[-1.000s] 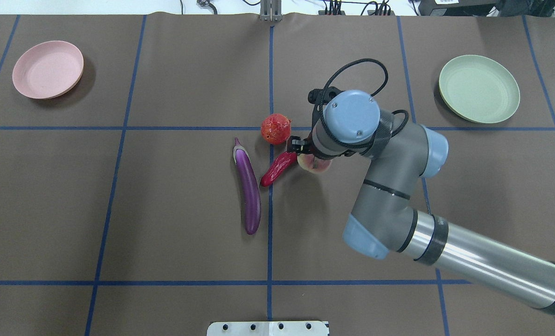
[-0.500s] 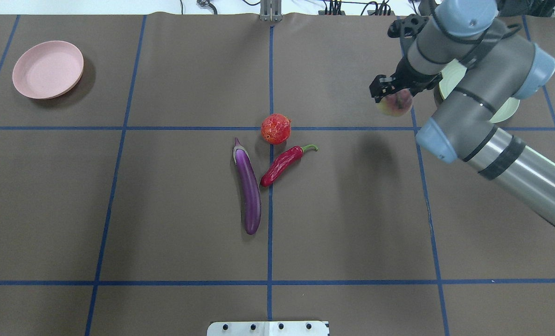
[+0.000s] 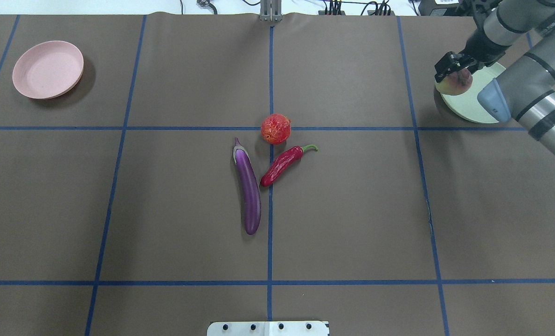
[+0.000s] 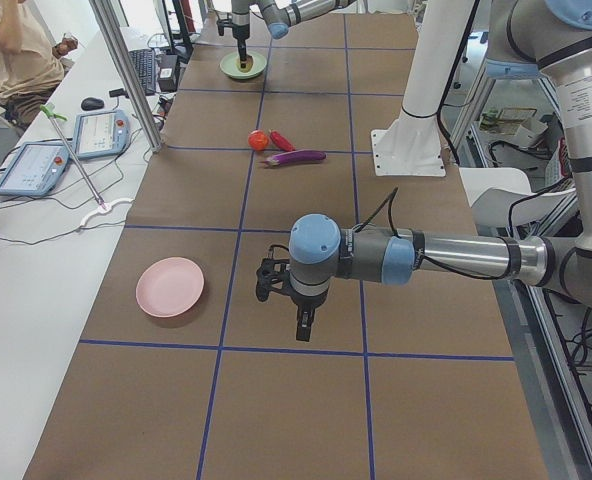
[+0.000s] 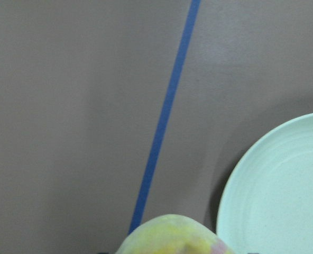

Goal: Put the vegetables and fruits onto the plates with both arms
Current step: 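Carry the peach with the right gripper onto the pale green plate and release, then move the right gripper to the pomegranate and grasp it, then carry the pomegranate with the right gripper onto the pale green plate and release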

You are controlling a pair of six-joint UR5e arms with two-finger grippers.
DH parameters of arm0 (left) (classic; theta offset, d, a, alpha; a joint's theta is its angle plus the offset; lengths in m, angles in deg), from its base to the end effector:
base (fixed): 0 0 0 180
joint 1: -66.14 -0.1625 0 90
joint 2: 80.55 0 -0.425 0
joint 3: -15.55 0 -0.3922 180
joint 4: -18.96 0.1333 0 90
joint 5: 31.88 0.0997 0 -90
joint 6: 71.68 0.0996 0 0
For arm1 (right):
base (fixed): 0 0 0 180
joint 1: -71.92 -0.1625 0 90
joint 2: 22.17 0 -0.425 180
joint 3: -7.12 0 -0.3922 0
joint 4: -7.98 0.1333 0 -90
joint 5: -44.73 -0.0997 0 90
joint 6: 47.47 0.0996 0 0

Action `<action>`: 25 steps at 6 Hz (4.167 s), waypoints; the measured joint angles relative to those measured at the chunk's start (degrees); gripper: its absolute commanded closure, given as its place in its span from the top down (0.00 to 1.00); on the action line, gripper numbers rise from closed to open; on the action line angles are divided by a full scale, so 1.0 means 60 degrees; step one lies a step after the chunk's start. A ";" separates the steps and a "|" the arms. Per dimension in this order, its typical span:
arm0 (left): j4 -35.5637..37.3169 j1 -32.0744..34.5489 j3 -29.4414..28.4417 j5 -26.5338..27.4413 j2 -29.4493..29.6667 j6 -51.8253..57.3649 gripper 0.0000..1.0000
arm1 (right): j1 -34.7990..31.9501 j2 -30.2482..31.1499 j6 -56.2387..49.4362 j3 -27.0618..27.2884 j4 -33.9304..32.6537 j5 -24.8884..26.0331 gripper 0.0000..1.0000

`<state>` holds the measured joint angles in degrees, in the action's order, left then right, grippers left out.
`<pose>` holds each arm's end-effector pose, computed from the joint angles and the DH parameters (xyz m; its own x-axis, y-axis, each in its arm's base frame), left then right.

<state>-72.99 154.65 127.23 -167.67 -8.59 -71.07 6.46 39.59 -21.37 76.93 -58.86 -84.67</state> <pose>-0.0524 -0.3673 0.6011 0.6949 0.0985 -0.7123 -0.0333 0.9939 0.1050 -0.2330 -0.6791 0.4962 0.6649 -0.2146 0.7155 0.0698 0.9715 0.2265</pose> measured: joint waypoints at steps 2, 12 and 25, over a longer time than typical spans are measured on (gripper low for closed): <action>0.0003 0.0000 0.0004 0.0000 -0.0015 0.0000 1.00 | -0.0192 0.0415 -0.0103 -0.0649 0.0825 -0.0165 1.00; -0.0078 -0.0067 -0.0106 0.0000 0.0057 0.0000 1.00 | 0.3020 -0.1075 0.3467 0.2504 0.1184 0.1695 0.99; -0.0090 -0.0125 -0.0420 -0.0557 0.0063 0.0000 1.00 | 0.5829 -0.4155 0.3192 0.0212 -0.2057 0.6493 0.00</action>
<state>-73.53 153.90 124.71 -171.01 -8.21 -71.07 41.43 14.66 -2.22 78.20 -71.21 -45.72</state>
